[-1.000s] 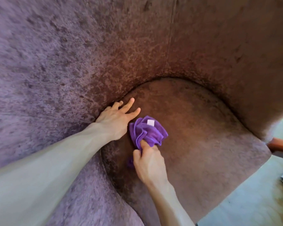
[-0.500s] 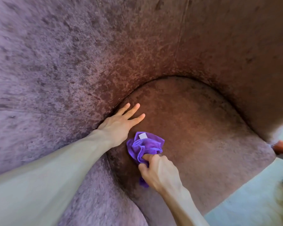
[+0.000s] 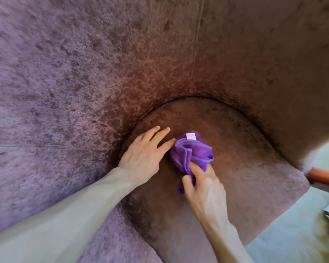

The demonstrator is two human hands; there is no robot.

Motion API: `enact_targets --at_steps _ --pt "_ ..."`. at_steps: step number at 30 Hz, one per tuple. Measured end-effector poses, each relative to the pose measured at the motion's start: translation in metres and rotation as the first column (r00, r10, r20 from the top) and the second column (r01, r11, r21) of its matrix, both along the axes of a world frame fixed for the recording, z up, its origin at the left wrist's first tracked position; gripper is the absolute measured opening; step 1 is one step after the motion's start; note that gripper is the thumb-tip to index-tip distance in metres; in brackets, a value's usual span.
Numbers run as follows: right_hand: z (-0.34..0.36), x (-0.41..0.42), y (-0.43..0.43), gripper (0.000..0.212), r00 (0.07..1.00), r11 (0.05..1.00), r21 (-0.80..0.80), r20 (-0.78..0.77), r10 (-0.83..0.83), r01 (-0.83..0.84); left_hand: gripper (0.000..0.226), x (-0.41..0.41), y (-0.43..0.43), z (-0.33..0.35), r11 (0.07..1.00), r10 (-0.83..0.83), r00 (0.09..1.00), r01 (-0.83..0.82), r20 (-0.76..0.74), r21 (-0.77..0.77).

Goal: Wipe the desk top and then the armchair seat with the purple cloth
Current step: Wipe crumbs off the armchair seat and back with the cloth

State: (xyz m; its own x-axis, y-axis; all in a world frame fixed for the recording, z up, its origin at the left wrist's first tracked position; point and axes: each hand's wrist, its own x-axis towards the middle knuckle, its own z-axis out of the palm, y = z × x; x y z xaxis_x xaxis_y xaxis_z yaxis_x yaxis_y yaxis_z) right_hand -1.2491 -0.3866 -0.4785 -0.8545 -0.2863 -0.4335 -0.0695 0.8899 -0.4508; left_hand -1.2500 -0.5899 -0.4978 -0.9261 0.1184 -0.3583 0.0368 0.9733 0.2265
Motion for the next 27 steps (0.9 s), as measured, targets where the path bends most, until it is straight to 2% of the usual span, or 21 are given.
enact_targets --at_steps 2,4,6,8,10,13,14,18,20,25,27 --pt "-0.005 -0.018 0.015 0.027 1.0 0.992 0.129 -0.014 0.009 -0.007 0.074 -0.004 0.016 -0.003 0.998 -0.051 0.999 0.051 -0.002 0.043" --pt "-0.011 -0.024 0.037 0.028 0.998 0.954 0.301 0.057 -0.022 0.004 0.081 -0.007 0.026 -0.009 0.996 -0.085 0.989 0.083 0.12 0.021" --pt "-0.011 -0.014 0.06 0.027 0.987 0.926 0.377 0.141 -0.073 0.015 0.086 -0.008 0.027 -0.015 0.994 -0.107 0.964 0.113 0.243 -0.011" --pt "-0.002 -0.004 0.075 0.023 0.967 0.939 0.33 0.191 -0.169 0.099 0.092 -0.01 0.025 -0.018 0.993 -0.112 0.943 0.121 0.312 -0.01" --pt "0.004 -0.008 0.076 0.022 0.932 0.95 0.141 0.198 -0.304 0.28 0.094 -0.013 0.022 -0.018 0.994 -0.106 0.937 0.11 0.332 0.008" --pt "-0.001 -0.027 0.051 0.021 0.843 0.844 -0.086 0.171 -0.511 0.529 0.096 -0.018 0.017 -0.017 0.993 -0.119 0.943 0.121 0.311 0.012" --pt "-0.005 -0.028 0.039 0.019 0.834 0.836 -0.098 0.2 -0.515 0.54 0.096 -0.018 0.016 -0.016 0.992 -0.125 0.944 0.127 0.304 0.011" --pt "-0.018 0.01 0.008 0.019 0.872 0.914 0.006 0.298 -0.389 0.406 0.093 -0.016 0.017 -0.013 0.99 -0.136 0.948 0.139 0.289 0.012" --pt "-0.013 0.016 0.011 0.021 0.866 0.922 -0.004 0.343 -0.364 0.388 0.091 -0.016 0.018 -0.01 0.991 -0.13 0.95 0.132 0.284 0.014" --pt "-0.011 -0.003 0.004 0.019 0.782 0.786 -0.107 0.247 -0.572 0.609 0.084 -0.013 0.008 -0.005 0.998 -0.07 0.974 0.07 0.217 0.008" --pt "-0.016 0.014 -0.014 0.014 0.817 0.843 -0.065 0.296 -0.496 0.535 0.084 -0.009 -0.002 -0.004 0.999 -0.022 0.977 0.03 0.213 -0.032"
